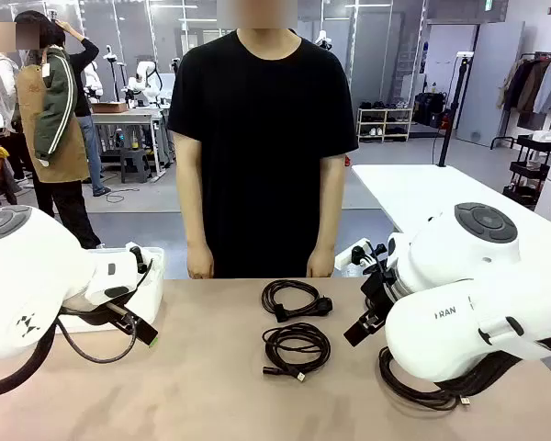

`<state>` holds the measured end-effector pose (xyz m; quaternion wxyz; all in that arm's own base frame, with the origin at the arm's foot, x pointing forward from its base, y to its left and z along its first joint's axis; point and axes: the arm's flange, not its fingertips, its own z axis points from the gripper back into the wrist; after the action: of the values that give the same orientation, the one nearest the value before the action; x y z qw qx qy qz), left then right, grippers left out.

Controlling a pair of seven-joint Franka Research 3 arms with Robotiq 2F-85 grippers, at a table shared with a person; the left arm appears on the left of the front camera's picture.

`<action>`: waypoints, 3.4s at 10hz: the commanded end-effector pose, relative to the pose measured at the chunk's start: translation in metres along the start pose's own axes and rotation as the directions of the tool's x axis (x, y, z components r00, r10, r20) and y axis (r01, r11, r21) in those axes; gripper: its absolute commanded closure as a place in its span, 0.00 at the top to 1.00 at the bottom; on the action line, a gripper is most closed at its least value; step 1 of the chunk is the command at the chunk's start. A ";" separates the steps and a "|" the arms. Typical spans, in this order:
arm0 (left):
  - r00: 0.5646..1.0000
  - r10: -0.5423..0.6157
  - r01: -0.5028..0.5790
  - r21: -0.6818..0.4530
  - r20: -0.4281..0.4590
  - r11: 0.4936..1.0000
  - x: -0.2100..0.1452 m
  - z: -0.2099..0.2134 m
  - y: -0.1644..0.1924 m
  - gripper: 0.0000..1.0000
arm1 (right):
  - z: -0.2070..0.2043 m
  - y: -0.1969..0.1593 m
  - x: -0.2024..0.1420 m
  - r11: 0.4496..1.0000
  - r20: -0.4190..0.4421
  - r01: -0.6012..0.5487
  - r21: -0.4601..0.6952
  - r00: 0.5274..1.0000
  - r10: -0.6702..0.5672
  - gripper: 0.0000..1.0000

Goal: Organize and store the cables.
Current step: Place the Power Cable into the Organizing box.

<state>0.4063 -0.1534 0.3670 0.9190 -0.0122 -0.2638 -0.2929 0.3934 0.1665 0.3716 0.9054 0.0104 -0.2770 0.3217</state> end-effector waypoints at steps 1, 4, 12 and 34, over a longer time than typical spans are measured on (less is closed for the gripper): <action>1.000 0.000 0.000 0.000 0.000 1.000 0.000 0.000 0.000 1.00 | 0.000 0.000 0.000 1.000 0.000 0.000 0.000 1.000 0.000 1.00; 1.000 0.000 0.000 0.000 0.000 1.000 0.000 0.000 0.000 1.00 | 0.000 0.000 0.000 1.000 0.000 0.000 0.000 1.000 0.000 1.00; 0.999 -0.026 0.021 -0.143 -0.033 0.990 0.012 0.033 0.017 1.00 | 0.017 -0.013 0.005 0.998 0.022 -0.001 0.067 1.000 0.000 1.00; 0.960 0.071 0.043 -0.391 0.272 0.919 -0.169 0.175 0.217 1.00 | 0.199 -0.230 -0.237 0.915 0.266 0.077 0.396 0.944 -0.195 1.00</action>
<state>0.3251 0.1469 0.4631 0.8556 -0.2399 -0.3283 -0.3203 0.2780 -0.1913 0.4568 0.8594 0.2523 -0.3356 0.2919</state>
